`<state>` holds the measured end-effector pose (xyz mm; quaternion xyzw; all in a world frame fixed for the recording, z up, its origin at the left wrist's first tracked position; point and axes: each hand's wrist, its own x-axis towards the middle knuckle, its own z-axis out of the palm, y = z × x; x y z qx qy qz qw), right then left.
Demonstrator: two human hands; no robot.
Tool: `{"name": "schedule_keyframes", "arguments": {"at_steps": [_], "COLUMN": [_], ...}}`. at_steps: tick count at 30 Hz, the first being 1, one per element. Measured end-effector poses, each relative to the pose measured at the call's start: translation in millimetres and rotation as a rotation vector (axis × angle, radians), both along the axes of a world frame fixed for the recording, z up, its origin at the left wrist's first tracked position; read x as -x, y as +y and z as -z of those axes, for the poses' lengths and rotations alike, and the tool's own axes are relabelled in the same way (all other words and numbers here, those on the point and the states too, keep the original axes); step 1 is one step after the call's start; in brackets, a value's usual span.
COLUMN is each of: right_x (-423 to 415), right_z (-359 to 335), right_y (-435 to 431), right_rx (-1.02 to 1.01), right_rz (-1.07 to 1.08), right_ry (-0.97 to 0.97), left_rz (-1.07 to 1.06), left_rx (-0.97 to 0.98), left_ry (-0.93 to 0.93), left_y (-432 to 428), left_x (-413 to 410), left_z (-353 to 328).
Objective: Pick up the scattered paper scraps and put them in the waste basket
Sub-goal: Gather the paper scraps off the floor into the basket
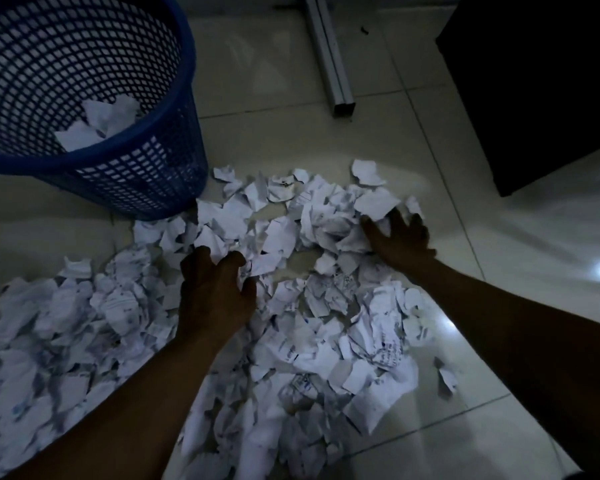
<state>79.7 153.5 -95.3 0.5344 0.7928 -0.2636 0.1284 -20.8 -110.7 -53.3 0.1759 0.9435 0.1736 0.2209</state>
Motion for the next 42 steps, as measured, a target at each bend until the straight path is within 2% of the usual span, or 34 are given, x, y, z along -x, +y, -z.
{"name": "schedule_keyframes", "arguments": {"at_steps": [2, 5, 7, 9, 11, 13, 14, 16, 20, 25, 29, 35, 42], "right_x": [1.1, 6.0, 13.4, 23.1, 31.3, 39.2, 41.3, 41.6, 35.4, 41.0, 41.2, 35.9, 38.9], "right_z": [-3.1, -10.9, -11.8, -10.2, -9.7, -11.0, -11.3, -9.1, -6.7, -7.8, 5.2, 12.2, 0.2], "right_y": [-9.4, -16.6, -17.1, -16.2, -11.3, -10.3, -13.0, -27.5, -64.5, -90.1, -110.4, -133.1, -130.1], "right_rx": [-0.086, -0.351, -0.461, -0.435, -0.197, 0.061, 0.105, 0.092, 0.056, 0.058, -0.039, -0.168, -0.055], "right_rz": [-0.171, -0.330, -0.249, -0.125, -0.086, -0.195, -0.287, -0.460, -0.655, -0.674, -0.819, -0.850, -0.831], "right_ry": [0.055, 0.301, 0.470, 0.541, 0.402, 0.180, 0.090, 0.013, 0.046, 0.168, 0.147, 0.206, 0.119], "left_rz": [-0.013, -0.033, -0.043, -0.051, -0.059, -0.072, -0.073, -0.071, -0.102, -0.166, -0.218, -0.211, -0.205], "left_rx": [0.006, -0.005, -0.022, -0.028, -0.016, 0.017, 0.033, 0.068, 0.101, 0.079, 0.029, 0.053, 0.106], "left_ry": [-0.005, -0.007, -0.029, -0.059, -0.116, -0.184, -0.218, -0.278, -0.356, -0.413, -0.461, -0.477, -0.400], "left_y": [-0.5, 0.3, -1.9, -7.9, -12.5, -17.9, -19.7, -23.4, -25.1, -21.7, -26.6, -35.1, -28.9], "left_x": [0.4, -1.4, -2.5, -4.1, -5.2, -6.1, -6.4, -5.9, -1.2, 1.4, 2.9, 2.3, -1.9], "left_z": [2.0, 2.1, 1.5, 0.7, -2.0, -6.0, -7.3, -8.1, -7.3, -5.6, -0.6, 7.3, 15.0]}}
